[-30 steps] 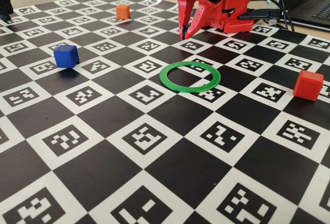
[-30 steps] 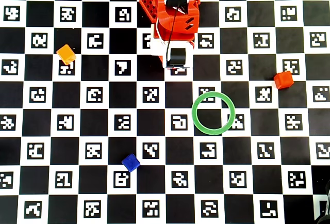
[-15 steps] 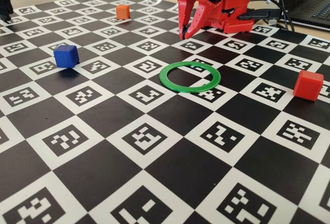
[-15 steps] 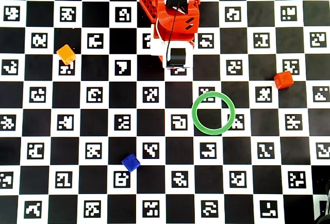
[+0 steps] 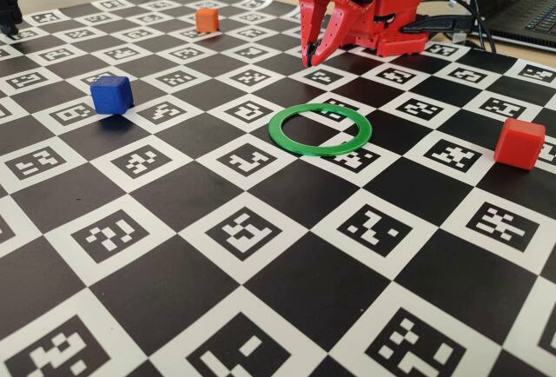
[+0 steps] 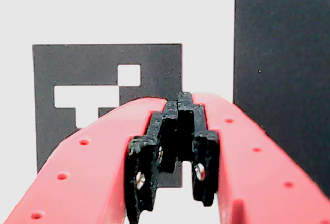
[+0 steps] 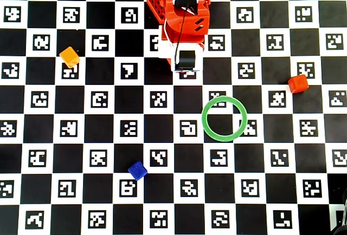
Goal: Grab the red cube then put it in the green circle then put the blue cube on top and finally the orange cube on top
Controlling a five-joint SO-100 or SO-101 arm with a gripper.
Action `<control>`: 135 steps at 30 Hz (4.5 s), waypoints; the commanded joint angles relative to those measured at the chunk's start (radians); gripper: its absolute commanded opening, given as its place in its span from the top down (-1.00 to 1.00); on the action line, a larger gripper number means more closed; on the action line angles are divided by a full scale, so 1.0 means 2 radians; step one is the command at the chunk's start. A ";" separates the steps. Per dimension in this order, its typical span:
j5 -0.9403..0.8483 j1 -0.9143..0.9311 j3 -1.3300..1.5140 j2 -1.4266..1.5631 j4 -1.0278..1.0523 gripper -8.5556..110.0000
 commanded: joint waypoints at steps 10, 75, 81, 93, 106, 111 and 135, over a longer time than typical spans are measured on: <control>-0.004 -0.005 0.028 0.025 0.033 0.94; 0.531 -0.309 -0.803 -0.643 0.132 0.19; 0.497 -0.354 -0.899 -0.737 0.173 0.12; 0.390 -0.413 -0.996 -0.849 0.229 0.16; 0.359 -0.430 -1.056 -0.967 0.215 0.16; 0.354 -0.425 -1.025 -0.978 0.183 0.17; 0.354 -0.423 -0.866 -1.029 -0.002 0.19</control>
